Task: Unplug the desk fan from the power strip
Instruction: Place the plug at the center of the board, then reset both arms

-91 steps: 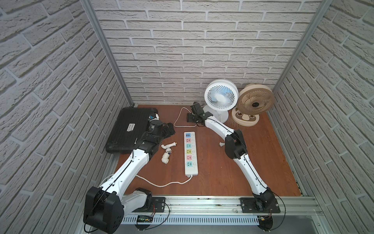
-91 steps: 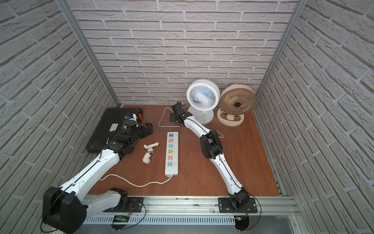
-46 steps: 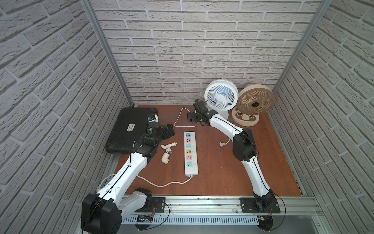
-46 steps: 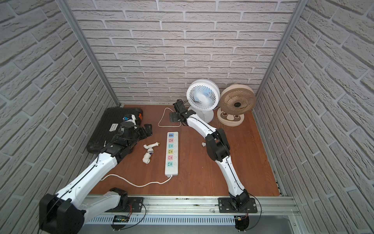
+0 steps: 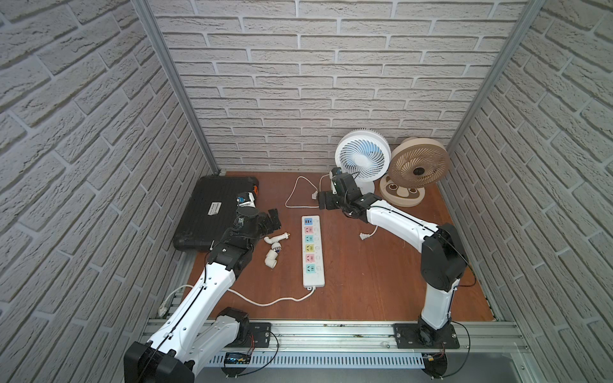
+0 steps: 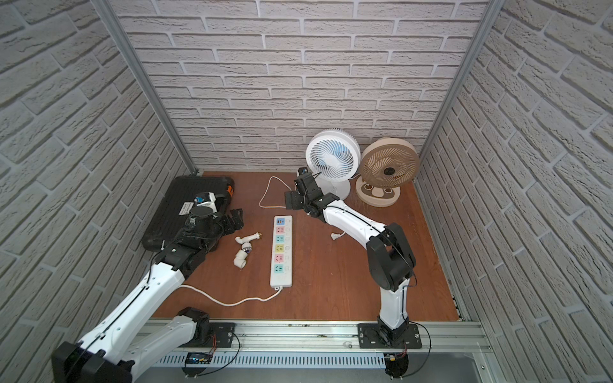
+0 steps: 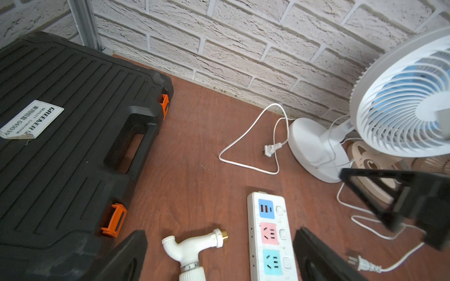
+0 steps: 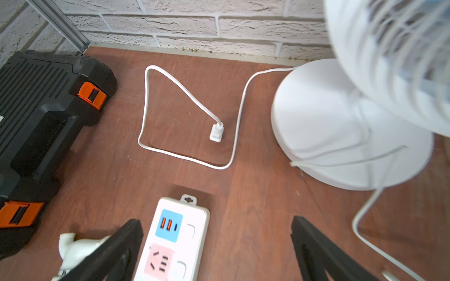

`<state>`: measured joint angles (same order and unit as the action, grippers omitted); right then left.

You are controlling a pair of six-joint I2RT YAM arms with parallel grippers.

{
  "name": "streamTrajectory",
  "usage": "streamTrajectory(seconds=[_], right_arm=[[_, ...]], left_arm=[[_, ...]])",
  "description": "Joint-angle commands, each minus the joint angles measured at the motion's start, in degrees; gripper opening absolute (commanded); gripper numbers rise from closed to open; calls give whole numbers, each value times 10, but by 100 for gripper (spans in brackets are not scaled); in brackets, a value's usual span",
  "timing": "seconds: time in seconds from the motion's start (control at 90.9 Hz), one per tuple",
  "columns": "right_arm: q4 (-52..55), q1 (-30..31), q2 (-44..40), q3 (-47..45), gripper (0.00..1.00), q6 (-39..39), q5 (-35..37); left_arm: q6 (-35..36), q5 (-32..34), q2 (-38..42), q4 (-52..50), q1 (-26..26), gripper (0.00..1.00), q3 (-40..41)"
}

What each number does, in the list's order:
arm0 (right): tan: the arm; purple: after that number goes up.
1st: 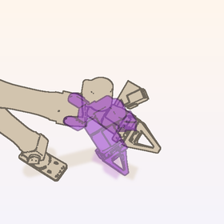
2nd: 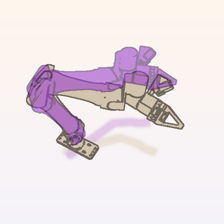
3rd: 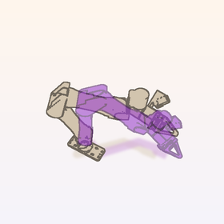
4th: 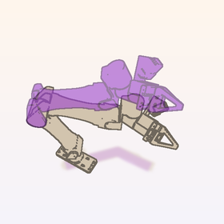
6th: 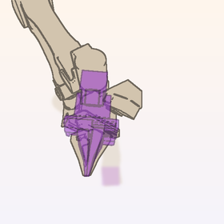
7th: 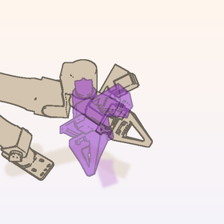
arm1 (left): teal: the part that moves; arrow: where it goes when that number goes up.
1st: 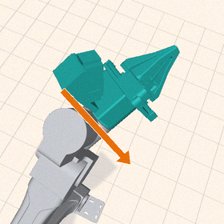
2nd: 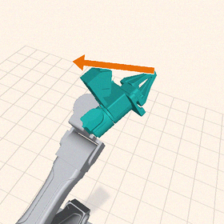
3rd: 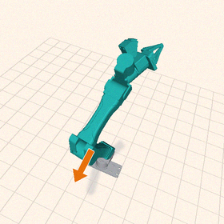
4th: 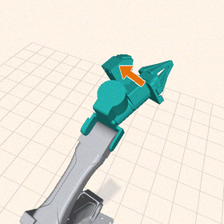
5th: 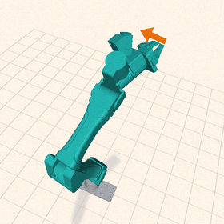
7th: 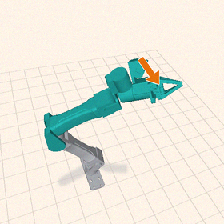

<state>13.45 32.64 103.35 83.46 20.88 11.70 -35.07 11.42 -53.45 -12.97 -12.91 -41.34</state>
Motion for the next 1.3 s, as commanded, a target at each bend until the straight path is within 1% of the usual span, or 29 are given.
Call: streamTrajectory(seconds=[0.0, 0.055, 0.154, 0.286, 0.396, 0.55, 0.671, 0.836, 0.979, 1.067, 1.133, 1.199, 1.287], right_arm=[[-71, 3, -88, -75, 99, -29, 50], [-80, 3, -129, -117, 99, -46, 67], [-100, 1, -204, -199, 99, -74, 106], [-146, -3, -311, -317, 99, -112, 166], [-214, -7, -397, -424, 99, -160, 219], [-329, -16, -496, -559, 99, -225, 291], [-401, -33, -538, -635, 99, -248, 331], [-426, -62, -536, -681, 99, -220, 369], [-465, -86, -499, -698, 99, -216, 376], [-501, -108, -461, -698, 99, -206, 366], [-528, -123, -425, -698, 99, -201, 359], [-554, -136, -383, -698, 99, -207, 353], [-604, -150, -331, -693, 99, -223, 347]], left_arm=[[18, 54, 5, 1, 5, 98, 13], [16, 69, 0, -19, 9, 98, 11], [3, 77, -1, -27, 23, 98, 21], [1, 28, 1, 9, 51, 98, 48], [13, 24, -4, 22, 62, 98, 54], [30, 73, -7, 42, 68, 98, 70], [41, 117, -1, 78, 75, 98, 99], [111, 139, 2, 211, 76, 98, 173], [172, 187, 4, 355, 79, 98, 241], [202, 161, -8, 457, 94, 98, 275], [231, 163, -41, 508, 98, 98, 280], [257, 180, -87, 517, 99, 98, 266], [268, 188, -149, 544, 104, 98, 256]])
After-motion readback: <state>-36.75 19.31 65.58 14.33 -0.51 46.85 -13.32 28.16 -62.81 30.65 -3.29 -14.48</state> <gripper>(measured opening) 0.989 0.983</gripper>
